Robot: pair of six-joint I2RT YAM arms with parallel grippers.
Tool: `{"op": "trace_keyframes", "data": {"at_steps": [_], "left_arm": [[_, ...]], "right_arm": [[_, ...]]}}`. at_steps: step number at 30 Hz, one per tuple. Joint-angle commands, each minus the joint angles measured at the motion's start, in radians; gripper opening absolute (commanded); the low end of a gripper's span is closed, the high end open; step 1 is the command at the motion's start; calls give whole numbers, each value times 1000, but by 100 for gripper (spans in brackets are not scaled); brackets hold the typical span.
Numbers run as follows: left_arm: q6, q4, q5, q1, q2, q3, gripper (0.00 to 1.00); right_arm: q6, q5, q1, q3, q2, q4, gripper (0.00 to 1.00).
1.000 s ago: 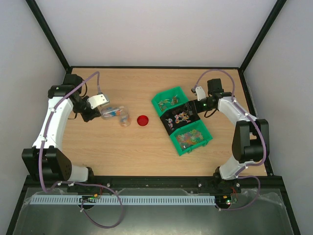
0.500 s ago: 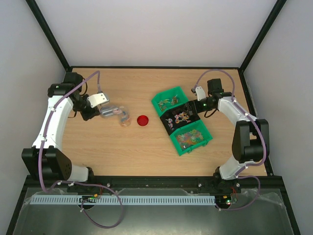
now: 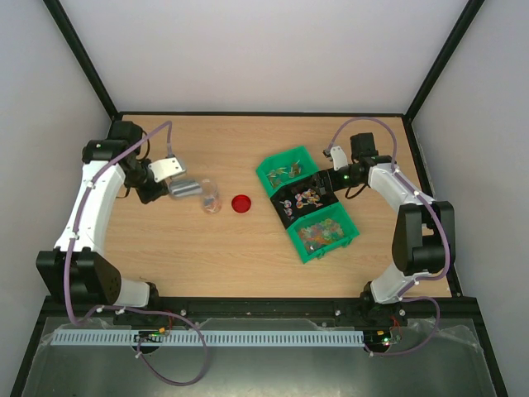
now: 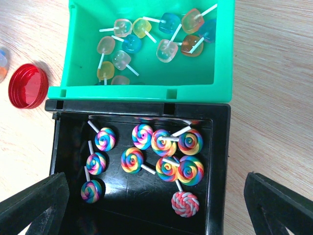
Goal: Pack the candies
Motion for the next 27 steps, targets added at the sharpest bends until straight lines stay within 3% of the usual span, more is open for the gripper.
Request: {"op": "trace_keyframes", "data": {"at_steps": [1,7,16,21,27], "left_arm": [[3,-38,-15,-6,4,51,2],[-42,-64,68,-18,25,182,2],[-244,6,94,-225,19,235,2],[-387,122,24,-347,44,224,2],[-523,127,-116,-481,252,372,2]], "right_arm": [[-9,-1,1,0,1,-44,99],[-4,46,0,-1,-2,-39,100],[-19,61,-17,5,-32,-94,98],[-19,59,-39,27,-42,-112,97],[32,16,-22,92,37,-89,88]]}}
